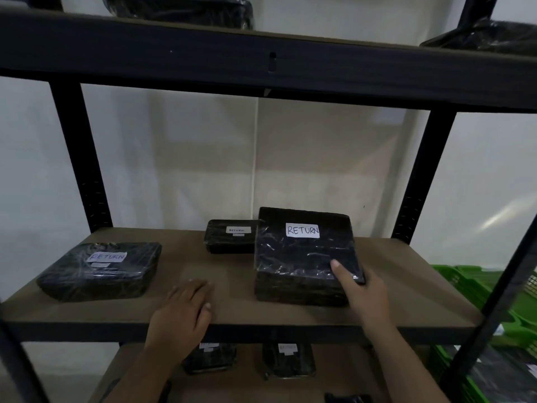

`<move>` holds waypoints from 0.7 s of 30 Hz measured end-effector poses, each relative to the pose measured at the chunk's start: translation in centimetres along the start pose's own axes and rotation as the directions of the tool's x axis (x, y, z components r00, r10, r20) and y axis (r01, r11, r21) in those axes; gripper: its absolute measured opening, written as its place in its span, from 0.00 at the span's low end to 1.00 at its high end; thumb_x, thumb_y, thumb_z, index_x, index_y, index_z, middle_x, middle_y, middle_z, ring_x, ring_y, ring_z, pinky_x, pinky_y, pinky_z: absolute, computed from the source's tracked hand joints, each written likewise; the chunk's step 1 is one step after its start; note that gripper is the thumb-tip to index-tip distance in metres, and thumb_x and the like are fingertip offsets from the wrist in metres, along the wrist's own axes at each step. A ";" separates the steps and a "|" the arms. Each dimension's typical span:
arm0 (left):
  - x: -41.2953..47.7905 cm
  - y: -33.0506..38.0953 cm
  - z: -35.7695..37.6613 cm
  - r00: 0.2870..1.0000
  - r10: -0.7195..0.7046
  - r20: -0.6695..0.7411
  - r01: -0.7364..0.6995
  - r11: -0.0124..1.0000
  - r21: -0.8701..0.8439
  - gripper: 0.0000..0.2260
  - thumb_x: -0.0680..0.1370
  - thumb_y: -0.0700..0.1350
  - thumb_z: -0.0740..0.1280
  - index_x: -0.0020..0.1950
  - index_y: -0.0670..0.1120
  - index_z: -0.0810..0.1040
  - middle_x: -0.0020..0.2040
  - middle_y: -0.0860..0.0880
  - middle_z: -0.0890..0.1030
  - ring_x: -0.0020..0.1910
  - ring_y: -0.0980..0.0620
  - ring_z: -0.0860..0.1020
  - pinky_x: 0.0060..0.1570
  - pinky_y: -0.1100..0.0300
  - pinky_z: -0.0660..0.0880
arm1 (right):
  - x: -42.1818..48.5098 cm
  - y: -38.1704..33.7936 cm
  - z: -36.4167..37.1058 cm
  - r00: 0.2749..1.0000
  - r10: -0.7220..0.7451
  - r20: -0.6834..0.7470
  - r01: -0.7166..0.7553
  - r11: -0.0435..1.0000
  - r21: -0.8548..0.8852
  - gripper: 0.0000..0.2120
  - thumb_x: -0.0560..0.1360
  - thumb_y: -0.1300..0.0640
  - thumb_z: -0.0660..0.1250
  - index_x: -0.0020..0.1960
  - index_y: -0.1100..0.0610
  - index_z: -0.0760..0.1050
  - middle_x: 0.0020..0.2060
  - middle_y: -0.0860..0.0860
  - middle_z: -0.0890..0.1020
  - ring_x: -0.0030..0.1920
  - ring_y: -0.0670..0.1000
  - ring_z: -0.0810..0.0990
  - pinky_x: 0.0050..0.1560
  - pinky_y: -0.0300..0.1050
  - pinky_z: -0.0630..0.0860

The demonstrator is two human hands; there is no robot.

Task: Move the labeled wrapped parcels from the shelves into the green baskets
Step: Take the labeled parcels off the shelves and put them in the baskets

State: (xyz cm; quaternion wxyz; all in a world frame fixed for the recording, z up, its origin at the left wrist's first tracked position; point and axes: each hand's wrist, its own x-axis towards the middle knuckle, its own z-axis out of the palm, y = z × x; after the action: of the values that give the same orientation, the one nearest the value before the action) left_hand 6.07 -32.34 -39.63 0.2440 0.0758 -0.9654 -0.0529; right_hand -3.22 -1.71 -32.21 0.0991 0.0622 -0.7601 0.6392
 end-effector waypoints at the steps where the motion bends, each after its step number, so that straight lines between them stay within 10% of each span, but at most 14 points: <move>1: 0.0 0.0 0.0 1.000 0.001 0.000 -0.001 1.000 -0.004 0.22 0.77 0.54 0.51 0.62 0.48 0.78 0.59 0.51 0.79 0.59 0.48 0.77 0.58 0.51 0.72 | 0.6 0.0 -0.5 0.999 0.034 0.011 -0.034 0.999 -0.029 0.17 0.70 0.44 0.72 0.53 0.52 0.77 0.45 0.49 0.82 0.47 0.49 0.80 0.49 0.45 0.77; 15: 0.1 -0.3 0.3 0.997 -0.013 0.079 0.017 0.999 -0.048 0.23 0.77 0.54 0.50 0.64 0.49 0.76 0.61 0.50 0.78 0.61 0.49 0.75 0.63 0.53 0.66 | 5.7 -0.7 -5.3 0.945 0.327 0.001 -0.317 0.918 -0.237 0.33 0.65 0.37 0.72 0.60 0.59 0.76 0.52 0.57 0.81 0.50 0.58 0.79 0.47 0.51 0.79; 21: 0.8 -0.2 -0.7 0.987 -0.006 0.161 0.024 0.994 -0.111 0.31 0.73 0.60 0.43 0.71 0.50 0.68 0.70 0.51 0.70 0.69 0.51 0.67 0.68 0.55 0.60 | 5.6 -2.7 -4.3 0.992 0.116 -0.047 -0.124 0.883 -0.453 0.28 0.72 0.46 0.70 0.66 0.57 0.69 0.59 0.58 0.78 0.56 0.60 0.78 0.55 0.54 0.75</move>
State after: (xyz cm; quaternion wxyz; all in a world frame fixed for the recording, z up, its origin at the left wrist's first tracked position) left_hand 5.71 -32.70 -38.71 0.1691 0.0647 -0.9767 -0.1150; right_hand -7.78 2.25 -27.59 0.0783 -0.0158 -0.8900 0.4488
